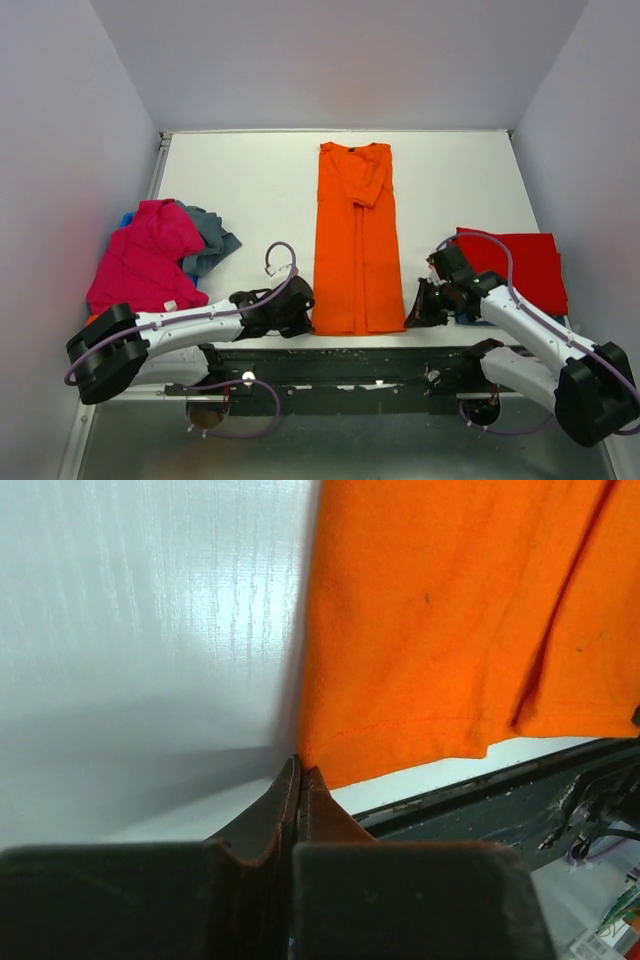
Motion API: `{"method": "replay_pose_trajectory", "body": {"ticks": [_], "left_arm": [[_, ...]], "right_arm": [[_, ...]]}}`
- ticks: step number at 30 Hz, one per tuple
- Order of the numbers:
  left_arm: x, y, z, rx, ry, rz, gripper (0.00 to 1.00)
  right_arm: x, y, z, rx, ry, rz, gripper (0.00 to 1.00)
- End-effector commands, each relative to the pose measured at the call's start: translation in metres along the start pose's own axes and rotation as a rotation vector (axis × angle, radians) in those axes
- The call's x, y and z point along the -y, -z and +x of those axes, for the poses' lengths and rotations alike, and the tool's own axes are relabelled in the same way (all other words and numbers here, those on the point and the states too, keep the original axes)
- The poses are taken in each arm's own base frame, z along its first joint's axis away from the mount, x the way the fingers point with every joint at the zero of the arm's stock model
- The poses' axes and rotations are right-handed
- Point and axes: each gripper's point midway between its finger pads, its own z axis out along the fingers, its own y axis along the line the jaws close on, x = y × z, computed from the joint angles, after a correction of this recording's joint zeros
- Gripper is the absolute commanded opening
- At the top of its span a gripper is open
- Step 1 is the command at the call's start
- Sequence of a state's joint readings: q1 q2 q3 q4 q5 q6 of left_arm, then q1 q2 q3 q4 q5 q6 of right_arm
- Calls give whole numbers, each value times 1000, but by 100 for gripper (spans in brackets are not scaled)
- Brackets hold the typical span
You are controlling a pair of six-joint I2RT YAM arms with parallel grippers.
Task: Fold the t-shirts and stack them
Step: Grab the bottom of the folded rectangular tshirt with both arms, then fold the folded rectangular tshirt in 1/3 of the way
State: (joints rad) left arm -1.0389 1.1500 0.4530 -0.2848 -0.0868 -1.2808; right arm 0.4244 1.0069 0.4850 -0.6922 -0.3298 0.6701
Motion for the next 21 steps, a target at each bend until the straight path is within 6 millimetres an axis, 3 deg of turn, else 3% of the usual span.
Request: {"method": "replay_pose_trajectory", "body": {"ticks": [1,5,9,15,21], "left_arm": [[10,5,-3,9,-18,18,0],[22,13,-12,34,-21,57,0],[39,27,-38,72,-42,78,0],[60,39,-98,170,-43,119,0],[72,33,-161,253,-72,92,0]], "right_arm": [[-10,9,0,-8,30,-33,1],[-20,19,-10,20,41,-41,1],[-35,34,-32,79,80,-34,1],[-55,45,-75,153,105,-4,1],[-68,44,-125,205,83,10,1]]}}
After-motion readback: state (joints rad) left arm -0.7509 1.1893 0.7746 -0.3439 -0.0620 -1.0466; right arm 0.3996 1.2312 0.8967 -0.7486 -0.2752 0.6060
